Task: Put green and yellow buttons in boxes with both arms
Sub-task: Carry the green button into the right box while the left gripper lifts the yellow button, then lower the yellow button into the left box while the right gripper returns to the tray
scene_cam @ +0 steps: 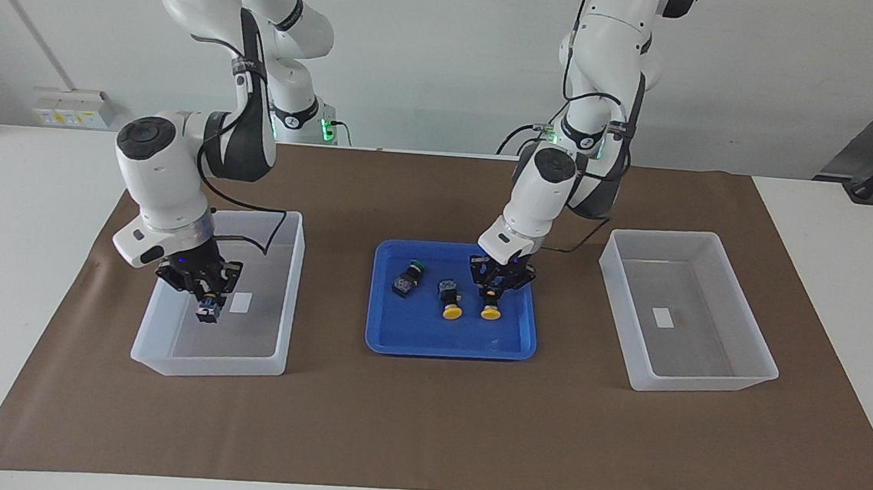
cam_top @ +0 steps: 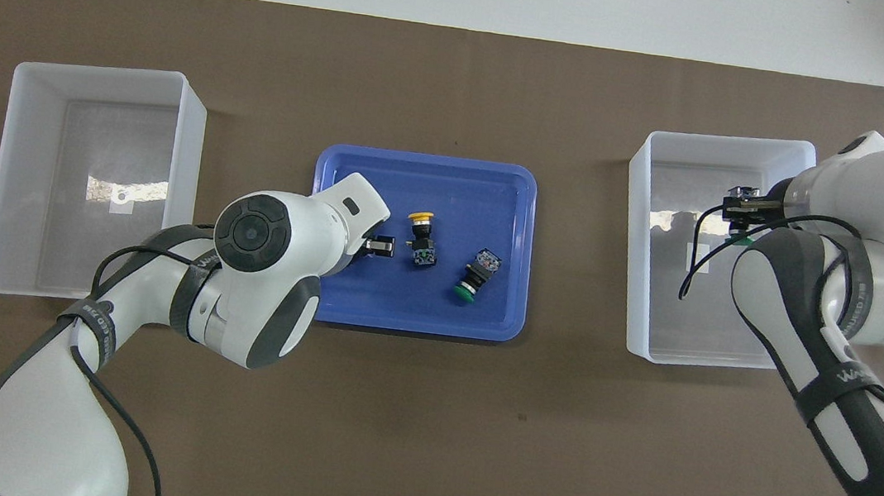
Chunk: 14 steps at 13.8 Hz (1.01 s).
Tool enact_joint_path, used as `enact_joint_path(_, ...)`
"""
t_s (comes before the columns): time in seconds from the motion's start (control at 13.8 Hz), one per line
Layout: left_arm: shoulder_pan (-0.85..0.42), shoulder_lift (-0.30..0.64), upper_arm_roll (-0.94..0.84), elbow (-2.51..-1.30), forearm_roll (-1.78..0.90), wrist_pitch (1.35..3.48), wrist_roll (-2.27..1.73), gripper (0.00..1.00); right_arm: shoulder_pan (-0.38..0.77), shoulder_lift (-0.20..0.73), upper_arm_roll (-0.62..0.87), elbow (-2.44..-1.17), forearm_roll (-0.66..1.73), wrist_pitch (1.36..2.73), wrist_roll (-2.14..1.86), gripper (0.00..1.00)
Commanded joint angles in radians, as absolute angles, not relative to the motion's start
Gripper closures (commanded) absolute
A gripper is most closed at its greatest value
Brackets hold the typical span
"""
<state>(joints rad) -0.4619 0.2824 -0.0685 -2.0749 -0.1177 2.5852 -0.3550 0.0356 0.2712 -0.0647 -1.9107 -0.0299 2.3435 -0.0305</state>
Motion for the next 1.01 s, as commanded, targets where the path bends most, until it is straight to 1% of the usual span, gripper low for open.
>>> enact_joint_path(0.0, -0.422, 0.206, -0.060, -2.079, -0.129, 2.556, -0.353, 1.00, 0.017, 0.255, -0.051, -2.002, -0.031, 2.448, -0.049, 1.00)
enact_joint_path(0.07, -0.396, 0.195, -0.060, -2.053, -0.124, 2.516, -0.350, 1.00, 0.017, 0.258, -0.049, -2.014, -0.031, 2.463, -0.048, 1.00)
enact_joint_path(0.14, -0.373, 0.186, -0.060, -2.024, -0.120, 2.467, -0.347, 1.00, 0.015, 0.265, -0.049, -2.019, -0.031, 2.470, -0.048, 0.93)
enact_joint_path(0.22, -0.342, 0.181, -0.060, -1.994, -0.115, 2.426, -0.336, 1.00, 0.017, 0.268, -0.049, -2.019, -0.031, 2.470, -0.045, 0.74)
enact_joint_path(0.36, -0.263, 0.163, -0.060, -1.958, -0.114, 2.361, -0.252, 1.00, 0.021, 0.268, -0.051, -2.016, -0.031, 2.470, -0.037, 0.30)
enact_joint_path(0.43, -0.220, 0.153, -0.061, -1.936, -0.115, 2.329, -0.201, 1.00, 0.021, 0.270, -0.051, -2.010, -0.031, 2.468, -0.037, 0.13)
enact_joint_path(0.51, -0.183, 0.153, -0.060, -1.915, -0.114, 2.295, -0.160, 1.00, 0.021, 0.270, -0.051, -2.006, -0.031, 2.468, -0.038, 0.03)
enact_joint_path(0.58, -0.146, 0.155, -0.061, -1.892, -0.115, 2.271, -0.114, 1.00, 0.025, 0.265, -0.049, -1.997, -0.031, 2.458, -0.038, 0.00)
enact_joint_path(0.65, -0.112, 0.158, -0.061, -1.885, -0.115, 2.267, -0.065, 1.00, 0.029, 0.253, -0.046, -1.982, -0.031, 2.444, -0.035, 0.00)
enact_joint_path(0.8, -0.052, 0.158, -0.061, -1.893, -0.115, 2.284, 0.007, 1.00, 0.044, 0.229, -0.022, -1.926, -0.029, 2.349, 0.006, 0.00)
enact_joint_path(0.94, 0.003, 0.156, -0.063, -1.916, -0.115, 2.325, 0.072, 1.00, 0.081, 0.222, 0.000, -1.844, -0.028, 2.239, 0.147, 0.00)
